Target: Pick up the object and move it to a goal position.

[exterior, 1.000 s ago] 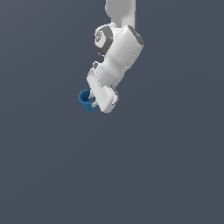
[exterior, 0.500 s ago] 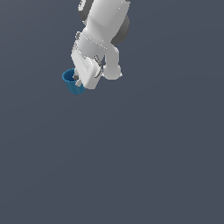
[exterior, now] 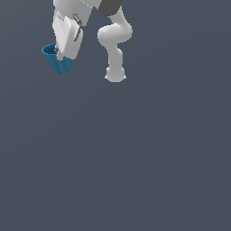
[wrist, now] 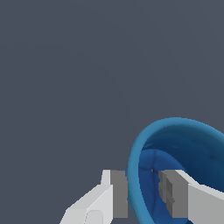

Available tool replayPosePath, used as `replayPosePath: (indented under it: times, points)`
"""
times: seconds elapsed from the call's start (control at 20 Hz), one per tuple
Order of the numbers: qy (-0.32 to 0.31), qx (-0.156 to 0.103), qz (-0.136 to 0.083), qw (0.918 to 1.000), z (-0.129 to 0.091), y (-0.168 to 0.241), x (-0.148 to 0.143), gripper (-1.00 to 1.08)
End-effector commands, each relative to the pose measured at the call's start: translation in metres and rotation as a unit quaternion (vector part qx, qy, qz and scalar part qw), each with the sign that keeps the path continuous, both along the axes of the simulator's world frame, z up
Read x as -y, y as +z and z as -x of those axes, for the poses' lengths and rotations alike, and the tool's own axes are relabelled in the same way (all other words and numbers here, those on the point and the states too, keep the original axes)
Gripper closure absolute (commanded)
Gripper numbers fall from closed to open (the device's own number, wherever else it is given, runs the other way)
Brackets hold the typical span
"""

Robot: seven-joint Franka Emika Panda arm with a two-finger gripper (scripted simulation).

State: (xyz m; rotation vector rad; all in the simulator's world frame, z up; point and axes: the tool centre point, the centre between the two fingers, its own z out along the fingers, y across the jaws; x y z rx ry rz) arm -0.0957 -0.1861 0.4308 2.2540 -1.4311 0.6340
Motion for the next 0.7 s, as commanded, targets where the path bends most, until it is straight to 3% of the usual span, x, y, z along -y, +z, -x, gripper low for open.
replayPosePath:
  times: [0.0,0.35,0.65]
  points:
    - [0.001,0.001,0.001,1.0000,0.006,0.022,0.011,1.08]
    - [0.002,0.001,0.001,1.0000,0.017,0.063,0.032,1.08]
    - [0.002,0.001,0.002,1.0000,0.018,0.072,0.036,1.08]
